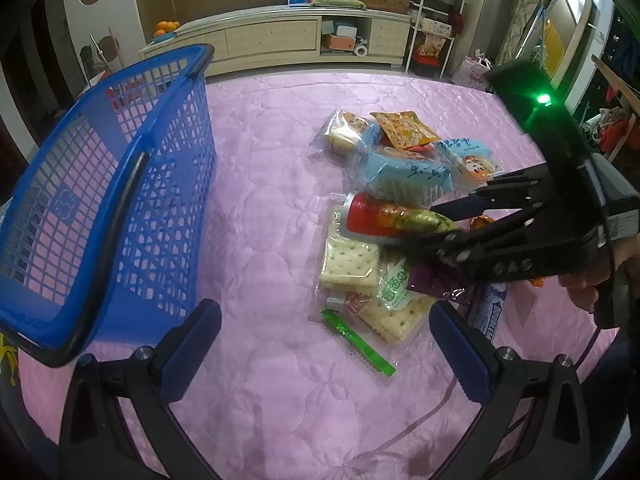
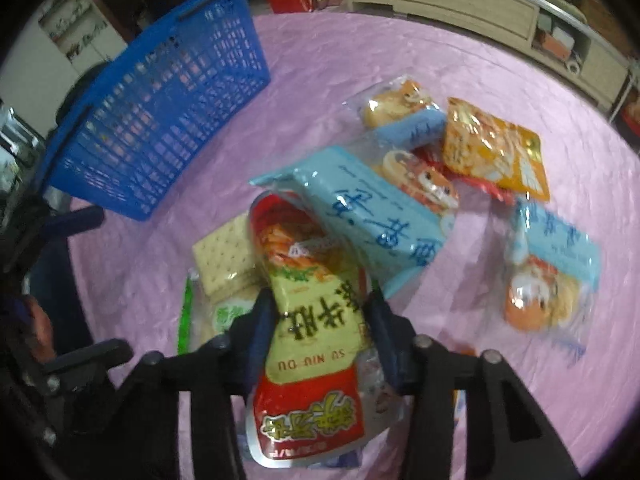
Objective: Organize snacks
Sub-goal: 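Grasp the red-and-yellow pouch with the right gripper and lift it, then grasp the purple packet with the left gripper while the right gripper holds the pouch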
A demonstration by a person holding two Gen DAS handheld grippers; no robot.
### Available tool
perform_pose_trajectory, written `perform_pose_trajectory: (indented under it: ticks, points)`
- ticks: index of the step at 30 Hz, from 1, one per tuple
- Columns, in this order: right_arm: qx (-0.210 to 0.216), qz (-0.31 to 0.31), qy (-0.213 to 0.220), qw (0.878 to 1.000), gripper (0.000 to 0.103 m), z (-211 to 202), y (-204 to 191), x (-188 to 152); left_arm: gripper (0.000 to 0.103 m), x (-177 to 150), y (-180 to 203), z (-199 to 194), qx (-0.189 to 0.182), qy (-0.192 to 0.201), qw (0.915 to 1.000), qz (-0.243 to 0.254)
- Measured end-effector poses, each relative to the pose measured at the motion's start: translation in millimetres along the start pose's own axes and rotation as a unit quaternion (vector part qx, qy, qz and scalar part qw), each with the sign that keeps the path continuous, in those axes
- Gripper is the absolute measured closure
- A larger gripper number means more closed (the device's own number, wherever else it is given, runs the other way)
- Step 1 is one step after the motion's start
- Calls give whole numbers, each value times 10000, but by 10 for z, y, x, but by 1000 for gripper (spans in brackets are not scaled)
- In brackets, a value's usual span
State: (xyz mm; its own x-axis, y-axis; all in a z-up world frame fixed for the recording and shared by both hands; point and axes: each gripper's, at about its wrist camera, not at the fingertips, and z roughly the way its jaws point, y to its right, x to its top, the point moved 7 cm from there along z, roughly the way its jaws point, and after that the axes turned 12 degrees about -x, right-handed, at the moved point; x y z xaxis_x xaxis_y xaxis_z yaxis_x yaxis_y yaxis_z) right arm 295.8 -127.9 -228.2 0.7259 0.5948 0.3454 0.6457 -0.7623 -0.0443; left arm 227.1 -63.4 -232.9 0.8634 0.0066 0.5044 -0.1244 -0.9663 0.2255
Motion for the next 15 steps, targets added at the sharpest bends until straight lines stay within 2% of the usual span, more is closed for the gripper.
perform_pose_trajectory:
  ticks: [5, 10, 15]
  points:
    - [-132, 392, 398, 9984, 65, -306, 101, -168, 0, -45, 93, -96, -63, 55, 9999, 81]
    - [-439, 780, 730, 9933, 68, -670, 232, -371, 0, -44, 251, -184, -185, 118, 9993, 294]
    - [-786, 1422, 1086, 9807, 69, -928, 388, -545, 0, 6, 418, -272, -386, 177, 9975, 563]
